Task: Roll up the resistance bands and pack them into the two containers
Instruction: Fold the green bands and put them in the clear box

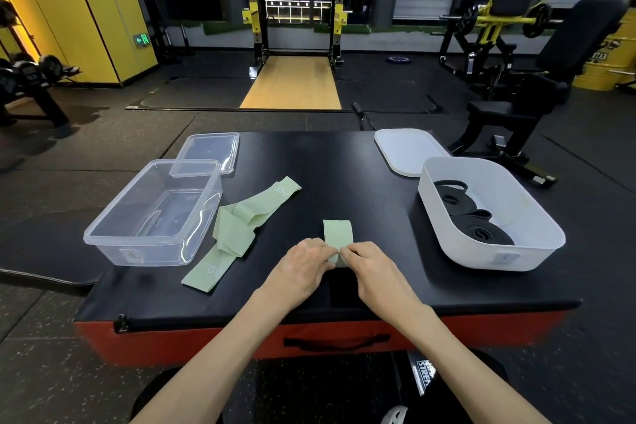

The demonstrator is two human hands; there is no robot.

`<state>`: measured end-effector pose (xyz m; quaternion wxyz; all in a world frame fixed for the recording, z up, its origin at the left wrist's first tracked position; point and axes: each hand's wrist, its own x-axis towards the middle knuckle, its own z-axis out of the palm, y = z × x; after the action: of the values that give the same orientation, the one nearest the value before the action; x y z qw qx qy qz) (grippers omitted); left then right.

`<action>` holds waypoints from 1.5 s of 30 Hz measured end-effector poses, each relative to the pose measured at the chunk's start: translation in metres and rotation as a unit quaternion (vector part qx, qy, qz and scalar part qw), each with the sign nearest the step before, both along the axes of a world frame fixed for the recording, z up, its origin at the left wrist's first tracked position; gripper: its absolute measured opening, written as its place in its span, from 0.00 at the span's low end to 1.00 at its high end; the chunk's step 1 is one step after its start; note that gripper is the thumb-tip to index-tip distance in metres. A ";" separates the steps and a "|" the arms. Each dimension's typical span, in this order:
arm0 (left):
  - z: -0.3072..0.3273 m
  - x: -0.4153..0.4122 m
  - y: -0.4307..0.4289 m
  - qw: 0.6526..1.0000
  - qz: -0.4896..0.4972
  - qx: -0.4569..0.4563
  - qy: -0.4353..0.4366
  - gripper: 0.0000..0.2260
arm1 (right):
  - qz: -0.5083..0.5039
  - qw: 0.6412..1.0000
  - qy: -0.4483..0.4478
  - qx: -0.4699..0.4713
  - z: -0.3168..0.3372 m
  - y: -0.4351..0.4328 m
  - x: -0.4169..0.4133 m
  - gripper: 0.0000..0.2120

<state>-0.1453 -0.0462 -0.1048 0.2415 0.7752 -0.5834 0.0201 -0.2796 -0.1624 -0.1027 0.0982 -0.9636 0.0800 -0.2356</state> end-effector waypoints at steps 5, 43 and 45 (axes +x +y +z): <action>0.004 0.002 -0.003 1.000 0.009 0.019 -0.011 0.10 | -0.009 1.000 -0.024 -0.001 -0.001 0.002 -0.003 0.20; 0.013 0.021 -0.020 0.996 0.016 0.084 -0.041 0.09 | -0.039 0.999 -0.023 0.022 0.001 -0.008 0.011 0.11; 0.012 0.021 -0.020 0.995 0.020 0.091 -0.041 0.09 | -0.045 0.999 -0.018 0.018 0.000 -0.009 0.014 0.10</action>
<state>-0.1239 -0.0665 -0.0930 0.1455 0.8038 -0.5769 0.0034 -0.2656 -0.1710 -0.1024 0.1065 -0.9526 0.1256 -0.2558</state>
